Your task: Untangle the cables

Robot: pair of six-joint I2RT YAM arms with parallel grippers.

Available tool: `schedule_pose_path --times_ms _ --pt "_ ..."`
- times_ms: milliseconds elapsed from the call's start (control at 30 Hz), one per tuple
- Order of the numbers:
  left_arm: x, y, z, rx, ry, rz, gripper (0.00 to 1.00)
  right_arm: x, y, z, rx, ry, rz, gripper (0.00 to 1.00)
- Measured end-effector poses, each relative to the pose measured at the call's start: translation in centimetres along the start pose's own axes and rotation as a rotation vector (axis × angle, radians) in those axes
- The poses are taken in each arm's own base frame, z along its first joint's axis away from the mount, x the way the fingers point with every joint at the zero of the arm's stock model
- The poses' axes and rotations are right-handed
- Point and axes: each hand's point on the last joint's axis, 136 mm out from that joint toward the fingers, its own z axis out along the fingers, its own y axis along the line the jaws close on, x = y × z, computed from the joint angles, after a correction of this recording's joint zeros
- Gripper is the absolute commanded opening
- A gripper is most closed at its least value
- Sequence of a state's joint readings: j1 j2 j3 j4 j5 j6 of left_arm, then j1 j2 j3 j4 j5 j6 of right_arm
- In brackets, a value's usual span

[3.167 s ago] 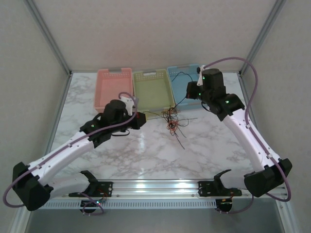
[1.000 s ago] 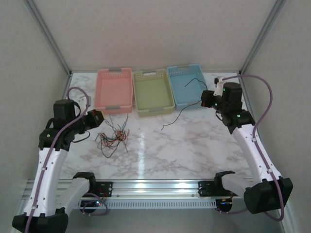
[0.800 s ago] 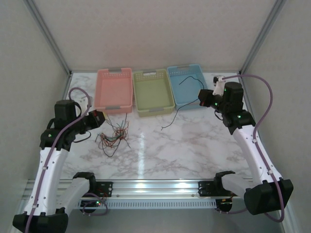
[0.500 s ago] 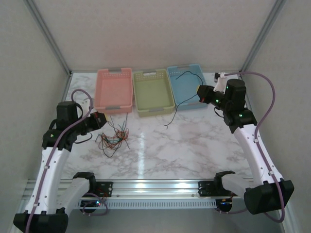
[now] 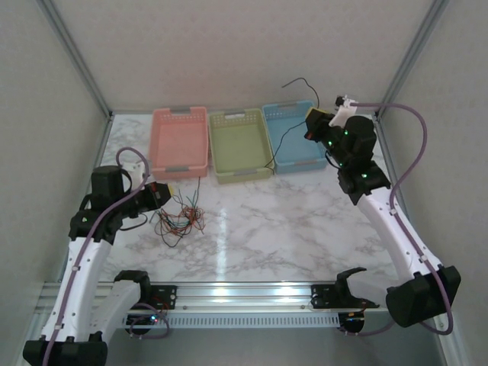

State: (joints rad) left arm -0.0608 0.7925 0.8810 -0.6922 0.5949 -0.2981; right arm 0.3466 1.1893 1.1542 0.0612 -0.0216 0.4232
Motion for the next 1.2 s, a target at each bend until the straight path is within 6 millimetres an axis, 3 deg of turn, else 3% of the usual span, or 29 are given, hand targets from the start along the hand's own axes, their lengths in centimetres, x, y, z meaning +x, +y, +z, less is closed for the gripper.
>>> schedule_pose_path --times_ms 100,233,367,533,700,767,833,1033,1100,1200 --pt "0.2 0.1 0.1 0.0 0.004 -0.002 0.0 0.0 0.7 1.7 0.043 -0.027 -0.068 0.0" --pt "0.3 0.2 0.2 0.001 0.006 -0.003 0.0 -1.7 0.5 3.6 0.114 -0.087 -0.14 0.0" --pt "0.3 0.2 0.2 0.003 0.003 -0.001 0.0 -4.7 1.0 4.4 0.147 -0.151 -0.181 0.0" --pt "0.3 0.2 0.2 0.003 0.002 0.0 0.0 -9.4 3.0 3.7 0.129 -0.251 -0.205 0.0" --pt "0.4 0.3 0.2 0.003 0.002 -0.001 0.0 -11.9 3.9 4.8 0.135 -0.286 -0.209 0.0" --pt "0.5 0.3 0.2 0.003 0.001 0.0 0.0 -11.2 3.3 6.1 0.165 -0.27 -0.221 0.0" --pt "0.5 0.2 0.1 0.004 -0.001 0.002 0.0 -9.1 2.0 7.9 0.214 -0.227 -0.248 0.0" --pt "0.5 0.1 0.0 0.006 -0.008 0.006 0.0 0.3 -2.7 13.1 0.357 -0.037 -0.379 0.0" --pt "0.5 0.1 0.0 0.006 -0.008 0.006 0.0 2.4 -4.2 14.0 0.402 0.005 -0.424 0.0" --pt "0.5 0.1 0.0 0.006 -0.007 0.006 0.0 3.3 -5.4 14.0 0.452 0.026 -0.479 0.0"
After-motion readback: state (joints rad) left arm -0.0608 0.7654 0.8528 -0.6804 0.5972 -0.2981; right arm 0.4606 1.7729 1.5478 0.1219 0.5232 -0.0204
